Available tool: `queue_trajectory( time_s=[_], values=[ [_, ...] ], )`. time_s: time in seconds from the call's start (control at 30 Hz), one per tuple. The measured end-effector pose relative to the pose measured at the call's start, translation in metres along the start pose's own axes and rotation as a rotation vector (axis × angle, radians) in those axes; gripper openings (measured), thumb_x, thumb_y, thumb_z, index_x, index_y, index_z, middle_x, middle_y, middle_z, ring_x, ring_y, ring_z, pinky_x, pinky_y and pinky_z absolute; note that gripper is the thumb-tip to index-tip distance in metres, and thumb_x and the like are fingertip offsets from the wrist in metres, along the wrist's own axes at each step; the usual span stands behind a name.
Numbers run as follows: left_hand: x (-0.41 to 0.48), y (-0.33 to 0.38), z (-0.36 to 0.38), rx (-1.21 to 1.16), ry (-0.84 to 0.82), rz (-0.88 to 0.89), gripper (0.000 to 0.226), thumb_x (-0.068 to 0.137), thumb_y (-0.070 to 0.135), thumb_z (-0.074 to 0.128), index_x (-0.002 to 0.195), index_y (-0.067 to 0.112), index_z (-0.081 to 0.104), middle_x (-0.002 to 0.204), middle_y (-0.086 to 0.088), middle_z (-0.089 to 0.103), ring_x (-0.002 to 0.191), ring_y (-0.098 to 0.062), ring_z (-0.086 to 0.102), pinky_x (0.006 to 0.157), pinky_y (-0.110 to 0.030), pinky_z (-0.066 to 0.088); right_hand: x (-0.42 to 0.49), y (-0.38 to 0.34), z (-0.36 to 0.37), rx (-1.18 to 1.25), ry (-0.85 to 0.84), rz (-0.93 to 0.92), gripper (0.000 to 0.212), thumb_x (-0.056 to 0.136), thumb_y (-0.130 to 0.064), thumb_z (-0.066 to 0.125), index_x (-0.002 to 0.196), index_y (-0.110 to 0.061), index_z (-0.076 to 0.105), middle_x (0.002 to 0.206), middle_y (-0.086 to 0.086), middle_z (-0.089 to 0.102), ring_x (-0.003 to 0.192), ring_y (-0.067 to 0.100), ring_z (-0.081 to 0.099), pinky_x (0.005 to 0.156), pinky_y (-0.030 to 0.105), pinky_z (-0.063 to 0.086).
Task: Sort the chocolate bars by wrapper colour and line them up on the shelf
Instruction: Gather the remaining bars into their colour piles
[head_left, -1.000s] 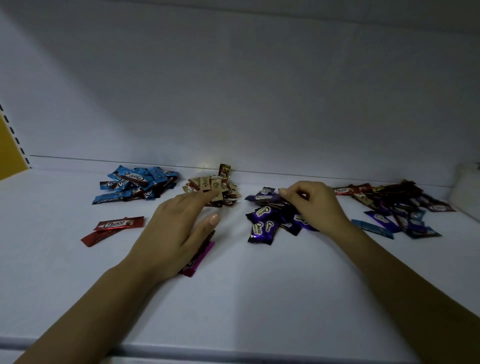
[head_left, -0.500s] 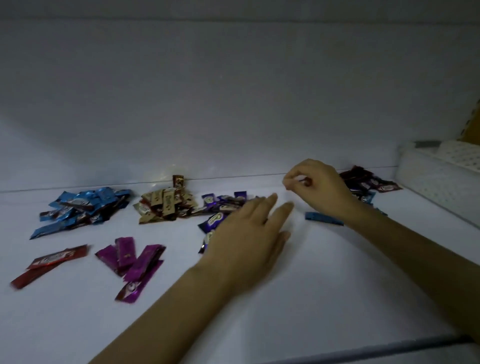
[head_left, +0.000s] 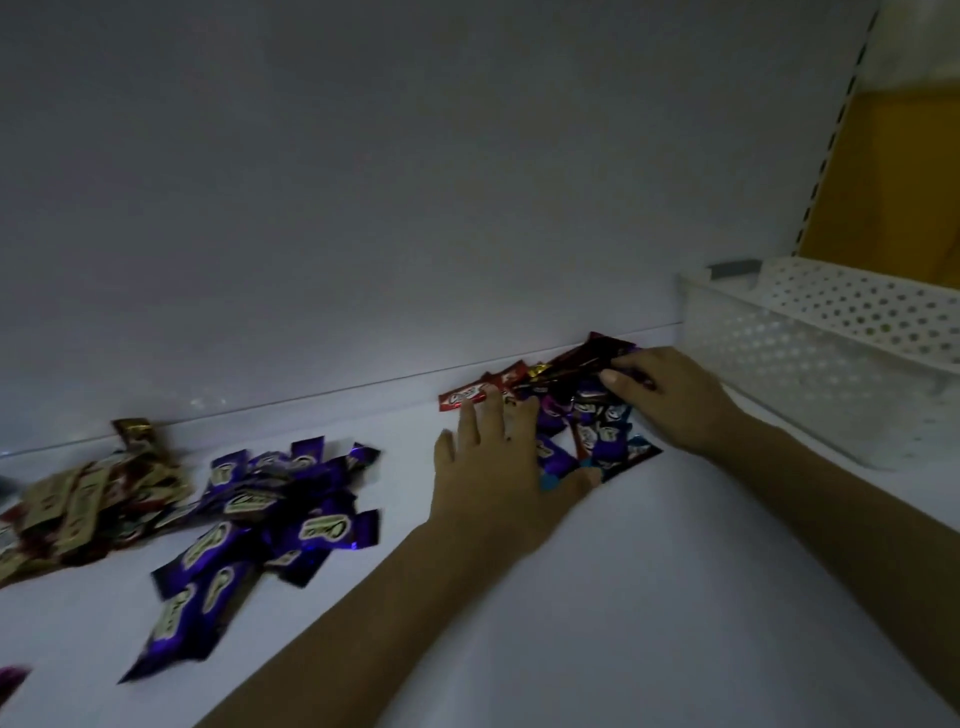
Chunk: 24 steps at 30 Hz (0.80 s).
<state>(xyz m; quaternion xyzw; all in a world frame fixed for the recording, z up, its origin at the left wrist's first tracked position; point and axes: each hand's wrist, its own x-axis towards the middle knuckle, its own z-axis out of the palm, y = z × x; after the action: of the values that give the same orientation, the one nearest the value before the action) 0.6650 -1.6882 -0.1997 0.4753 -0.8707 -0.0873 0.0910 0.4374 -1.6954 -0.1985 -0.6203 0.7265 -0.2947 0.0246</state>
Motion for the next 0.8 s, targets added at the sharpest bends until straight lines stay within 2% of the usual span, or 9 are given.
queue_trajectory(
  time_s=[0.07,0.17,0.23,0.33,0.4,0.47,0.53,0.67,0.8],
  values=[
    [0.015,0.005,0.006,-0.019,-0.005,-0.035,0.084,0.085,0.076,0.024,0.152,0.029,0.002,0.161,-0.005,-0.005,0.148,-0.027,-0.007,0.117,-0.050,0.001,-0.006,-0.002,-0.002,0.048,-0.006,-0.019,0.037,0.087,-0.055,0.051,0.104,-0.028,0.069,0.110,-0.001,0.063,0.102,0.017,0.059,0.093,0.039,0.045],
    [0.033,0.011,0.008,-0.063,0.072,-0.034,0.075,0.090,0.069,0.019,0.152,0.028,0.008,0.162,-0.004,0.003,0.148,-0.026,0.000,0.118,-0.051,0.008,-0.015,-0.011,-0.006,0.314,-0.064,-0.079,0.022,0.084,-0.052,0.056,0.075,-0.037,0.069,0.082,-0.010,0.067,0.080,0.008,0.064,0.077,0.031,0.053],
    [0.037,0.012,0.010,-0.077,0.077,-0.032,0.084,0.082,0.077,0.009,0.152,0.030,0.008,0.162,-0.003,0.001,0.148,-0.025,-0.002,0.118,-0.051,0.006,-0.014,-0.015,-0.006,0.379,0.022,-0.115,0.019,0.088,-0.041,0.058,0.079,-0.031,0.071,0.083,-0.010,0.067,0.080,0.008,0.065,0.072,0.024,0.052],
    [0.035,0.012,0.013,-0.092,0.079,-0.017,0.102,0.063,0.087,0.000,0.151,0.035,0.005,0.161,0.001,-0.007,0.148,-0.022,-0.008,0.119,-0.048,0.002,-0.005,-0.008,-0.006,0.223,0.258,-0.060,0.024,0.091,-0.036,0.056,0.106,-0.022,0.068,0.107,0.000,0.066,0.099,0.016,0.061,0.086,0.031,0.048],
    [0.034,0.011,0.014,-0.092,0.090,0.001,0.103,0.063,0.089,0.005,0.151,0.035,0.005,0.161,0.001,-0.008,0.148,-0.020,-0.010,0.118,-0.047,0.001,-0.004,-0.005,-0.008,0.095,0.171,0.095,0.040,0.093,-0.043,0.052,0.124,-0.018,0.058,0.122,0.008,0.060,0.110,0.022,0.055,0.094,0.034,0.041],
    [0.032,0.012,0.013,-0.107,0.102,0.028,0.102,0.064,0.088,0.010,0.151,0.035,0.005,0.161,0.003,-0.008,0.148,-0.018,-0.009,0.119,-0.045,0.002,-0.007,-0.006,-0.006,0.030,-0.019,0.114,0.042,0.094,-0.049,0.046,0.122,-0.021,0.059,0.119,0.005,0.064,0.105,0.020,0.058,0.092,0.032,0.042],
    [0.030,0.012,0.012,-0.131,0.121,0.082,0.102,0.064,0.087,0.014,0.152,0.034,0.007,0.161,0.004,-0.006,0.148,-0.015,-0.007,0.119,-0.041,0.004,-0.014,-0.013,-0.004,0.126,-0.096,0.061,0.038,0.094,-0.050,0.045,0.116,-0.026,0.064,0.109,-0.002,0.068,0.098,0.015,0.062,0.091,0.035,0.047],
    [0.027,0.013,0.011,-0.187,0.126,0.148,0.109,0.061,0.087,0.021,0.152,0.029,0.009,0.161,0.004,-0.002,0.148,-0.014,-0.002,0.119,-0.038,0.011,-0.021,-0.029,0.002,0.265,0.030,-0.075,0.025,0.093,-0.034,0.055,0.112,-0.025,0.068,0.096,-0.012,0.067,0.083,0.002,0.062,0.076,0.014,0.047],
    [0.027,0.012,0.011,-0.205,0.158,0.159,0.117,0.057,0.089,0.028,0.152,0.028,0.000,0.161,0.005,-0.007,0.148,-0.014,-0.005,0.120,-0.039,0.011,-0.020,-0.028,-0.003,0.181,0.175,0.018,0.026,0.092,-0.031,0.055,0.113,-0.021,0.066,0.101,-0.004,0.058,0.091,0.013,0.057,0.084,0.031,0.046]
  ],
)
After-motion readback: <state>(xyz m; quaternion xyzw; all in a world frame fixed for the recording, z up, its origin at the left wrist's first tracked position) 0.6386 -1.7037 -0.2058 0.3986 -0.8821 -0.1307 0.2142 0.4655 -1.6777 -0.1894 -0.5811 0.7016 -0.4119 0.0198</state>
